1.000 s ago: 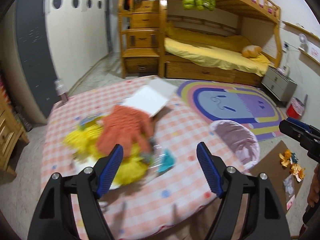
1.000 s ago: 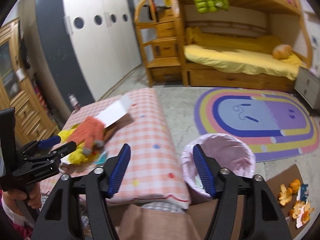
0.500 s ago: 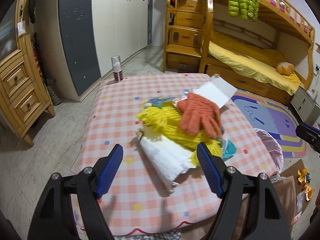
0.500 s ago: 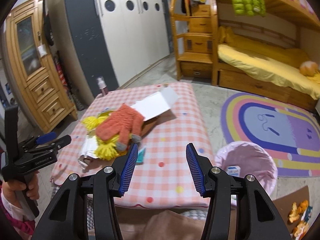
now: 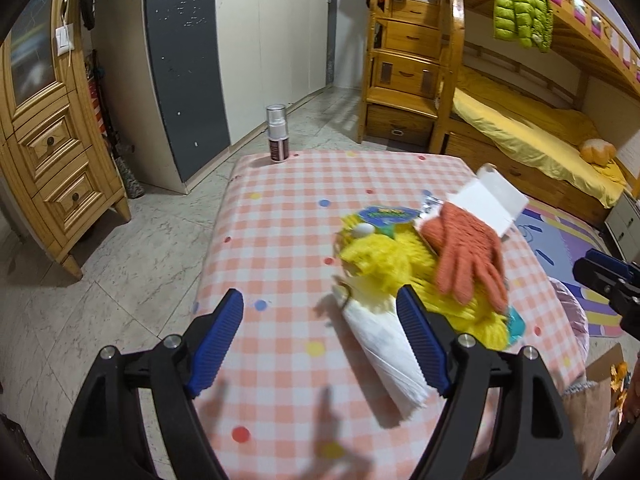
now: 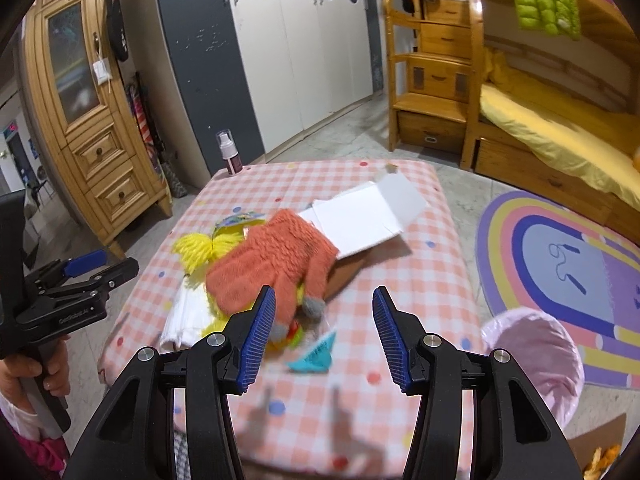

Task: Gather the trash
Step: 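Return both tools over the table toward the orange glove, then grasp the orange glove with the right tool while the left tool grasps white paper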

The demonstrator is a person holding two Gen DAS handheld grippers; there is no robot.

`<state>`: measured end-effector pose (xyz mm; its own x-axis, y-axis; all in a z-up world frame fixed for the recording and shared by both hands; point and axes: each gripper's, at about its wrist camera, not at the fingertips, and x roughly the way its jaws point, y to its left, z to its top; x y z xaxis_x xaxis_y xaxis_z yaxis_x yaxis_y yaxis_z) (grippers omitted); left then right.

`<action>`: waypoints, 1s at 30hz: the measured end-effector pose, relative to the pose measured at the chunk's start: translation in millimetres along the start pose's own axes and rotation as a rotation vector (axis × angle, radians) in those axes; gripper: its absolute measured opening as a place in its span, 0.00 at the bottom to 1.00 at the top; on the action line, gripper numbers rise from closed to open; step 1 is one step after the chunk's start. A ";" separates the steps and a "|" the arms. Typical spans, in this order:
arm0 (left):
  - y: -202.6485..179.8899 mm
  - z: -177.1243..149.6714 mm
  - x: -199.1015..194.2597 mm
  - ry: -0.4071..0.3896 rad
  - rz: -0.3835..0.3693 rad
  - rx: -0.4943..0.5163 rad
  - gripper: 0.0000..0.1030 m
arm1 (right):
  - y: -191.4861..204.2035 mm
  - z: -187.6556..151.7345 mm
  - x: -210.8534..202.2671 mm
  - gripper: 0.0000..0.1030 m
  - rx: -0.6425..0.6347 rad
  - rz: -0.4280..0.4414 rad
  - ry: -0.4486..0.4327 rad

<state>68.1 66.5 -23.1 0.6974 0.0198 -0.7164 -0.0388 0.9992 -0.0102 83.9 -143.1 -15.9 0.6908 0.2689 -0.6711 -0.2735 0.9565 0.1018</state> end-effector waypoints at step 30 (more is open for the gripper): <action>19.7 9.4 22.8 0.039 0.030 -0.019 0.75 | 40.9 19.0 60.3 0.16 -0.162 0.180 0.103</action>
<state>90.0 87.0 -33.0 0.6676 0.0485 -0.7430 -0.0736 0.9973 -0.0011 127.1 -85.6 -38.3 0.5515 0.4125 -0.7250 -0.4950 0.8614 0.1135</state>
